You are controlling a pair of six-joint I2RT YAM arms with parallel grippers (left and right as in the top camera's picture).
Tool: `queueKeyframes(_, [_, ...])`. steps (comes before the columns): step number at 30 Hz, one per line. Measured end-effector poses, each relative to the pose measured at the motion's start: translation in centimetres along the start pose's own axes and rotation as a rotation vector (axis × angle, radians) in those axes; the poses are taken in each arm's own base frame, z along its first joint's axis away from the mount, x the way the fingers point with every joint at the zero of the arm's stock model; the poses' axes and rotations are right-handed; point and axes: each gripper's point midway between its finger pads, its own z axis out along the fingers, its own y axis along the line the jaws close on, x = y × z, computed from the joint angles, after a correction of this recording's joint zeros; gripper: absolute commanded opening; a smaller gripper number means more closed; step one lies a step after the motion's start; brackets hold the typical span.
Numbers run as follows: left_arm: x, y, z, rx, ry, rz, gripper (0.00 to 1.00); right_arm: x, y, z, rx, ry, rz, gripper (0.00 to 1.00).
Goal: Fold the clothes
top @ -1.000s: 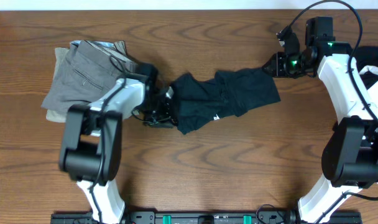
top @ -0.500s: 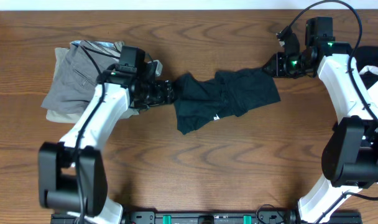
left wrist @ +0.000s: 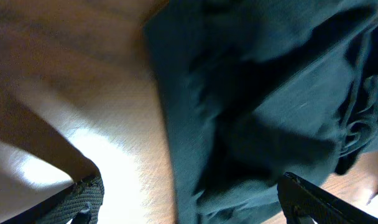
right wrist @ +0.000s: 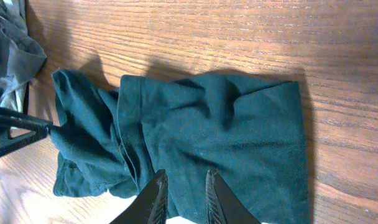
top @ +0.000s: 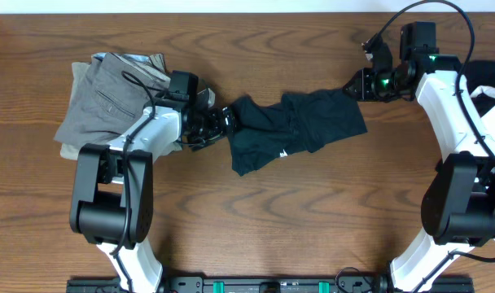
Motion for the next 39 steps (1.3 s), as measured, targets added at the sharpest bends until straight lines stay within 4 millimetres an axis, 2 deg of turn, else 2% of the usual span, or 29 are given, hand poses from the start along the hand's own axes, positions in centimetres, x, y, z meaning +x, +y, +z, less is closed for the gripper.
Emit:
queueKeyframes(4, [-0.3, -1.2, 0.7, 0.047, 0.007, 0.000, 0.90, 0.0, 0.0, 0.0, 0.000, 0.000, 0.000, 0.21])
queueKeyframes(9, [0.3, -3.0, 1.9, 0.089, 0.035, 0.027, 0.86, 0.0, 0.0, 0.0, 0.000, 0.000, 0.000, 0.22])
queueKeyframes(12, [0.7, -3.7, 2.4, 0.105, 0.046, 0.041, 0.81, 0.0, 0.0, 0.0, 0.000, 0.000, 0.001, 0.22])
queueKeyframes(14, [1.0, -3.9, 2.7, 0.109, 0.056, 0.043, 0.72, 0.0, 0.0, 0.0, 0.000, 0.000, 0.001, 0.22])
queueKeyframes(19, [1.5, -3.7, 3.3, 0.108, 0.077, 0.034, 0.38, 0.0, 0.0, 0.0, 0.000, 0.000, 0.001, 0.22])
queueKeyframes(22, [1.7, -3.3, 3.7, 0.099, 0.085, 0.026, 0.21, 0.0, 0.0, 0.0, 0.000, 0.000, 0.002, 0.22])
queueKeyframes(23, [1.7, -3.2, 3.8, 0.097, 0.086, 0.025, 0.19, 0.0, 0.0, 0.0, 0.000, 0.000, 0.002, 0.22])
queueKeyframes(24, [1.9, -3.0, 3.9, 0.092, 0.090, 0.026, 0.11, 0.0, 0.0, 0.0, 0.000, 0.000, 0.002, 0.22])
queueKeyframes(26, [2.3, -2.7, 3.9, 0.079, 0.103, 0.026, 0.06, 0.0, 0.0, 0.0, 0.000, 0.000, 0.002, 0.22])
queueKeyframes(28, [2.7, -2.5, 3.8, 0.072, 0.121, 0.029, 0.06, 0.0, 0.0, 0.0, 0.000, 0.000, 0.002, 0.22])
queueKeyframes(31, [4.0, -1.9, 3.1, 0.032, 0.161, 0.035, 0.06, 0.0, 0.0, 0.0, 0.000, -0.001, 0.008, 0.21])
queueKeyframes(34, [5.4, -0.7, 1.5, -0.047, 0.196, 0.043, 0.06, -0.2, 0.0, 0.0, 0.000, -0.007, 0.019, 0.21])
queueKeyframes(37, [6.6, 0.1, -1.6, -0.135, 0.210, 0.072, 0.06, -0.3, 0.0, 0.0, 0.000, -0.011, 0.035, 0.21])
queueKeyframes(39, [7.3, 0.5, -4.3, -0.203, 0.204, 0.107, 0.06, -0.3, 0.0, 0.0, 0.000, -0.013, 0.046, 0.20])
